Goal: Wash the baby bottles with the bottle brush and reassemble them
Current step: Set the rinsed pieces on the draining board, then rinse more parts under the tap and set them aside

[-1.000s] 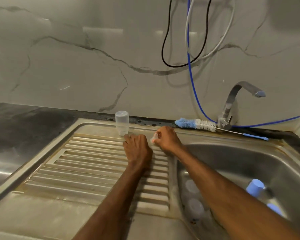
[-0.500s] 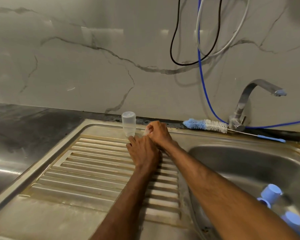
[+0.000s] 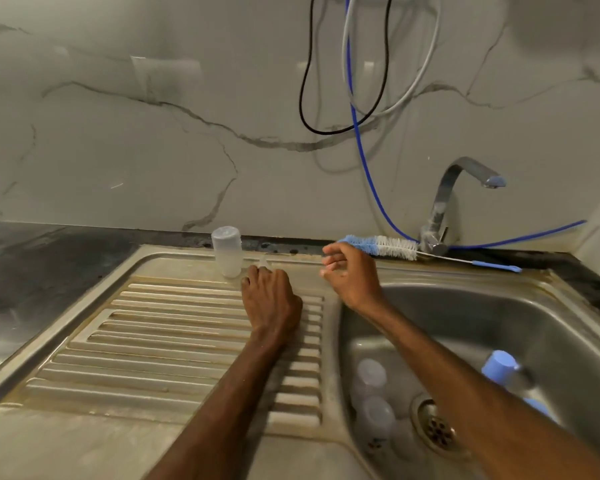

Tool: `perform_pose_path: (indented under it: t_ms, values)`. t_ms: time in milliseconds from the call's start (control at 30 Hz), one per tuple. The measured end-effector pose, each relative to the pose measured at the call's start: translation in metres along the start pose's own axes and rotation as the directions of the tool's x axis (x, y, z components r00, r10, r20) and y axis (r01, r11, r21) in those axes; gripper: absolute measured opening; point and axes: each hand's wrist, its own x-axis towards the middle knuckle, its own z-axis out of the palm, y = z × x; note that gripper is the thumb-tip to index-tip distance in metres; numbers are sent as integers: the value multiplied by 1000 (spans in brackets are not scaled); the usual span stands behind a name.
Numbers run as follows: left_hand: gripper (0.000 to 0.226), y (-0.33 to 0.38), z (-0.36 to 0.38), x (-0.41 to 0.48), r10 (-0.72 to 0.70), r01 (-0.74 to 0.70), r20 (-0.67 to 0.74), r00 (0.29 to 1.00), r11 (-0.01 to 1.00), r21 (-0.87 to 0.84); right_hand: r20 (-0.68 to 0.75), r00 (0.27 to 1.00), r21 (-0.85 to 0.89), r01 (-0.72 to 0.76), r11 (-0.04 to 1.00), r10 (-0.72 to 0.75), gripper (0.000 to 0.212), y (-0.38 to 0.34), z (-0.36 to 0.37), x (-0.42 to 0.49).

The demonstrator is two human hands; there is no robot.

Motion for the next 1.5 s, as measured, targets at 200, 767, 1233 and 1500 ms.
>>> perform_pose_path:
  t_ms: [200,767,1233,1500]
  values:
    - [10,53,2,-21,201,-198,23,979,975,-100,4,994,-156,-109,982,111,22,50,-121,-62]
    - [32,181,31,-64,368,-343,104,924,918,-201,283,721,-890,-49,454,633,61,151,-176,-109]
    - [65,211,19,-23,619,-616,-25,785,775,-144,-5,928,-290,-358,888,373,39,134,-180,-76]
    - [65,237,16,35,845,-824,15,535,519,227,-76,889,407,-387,828,452,39,85,-186,-75]
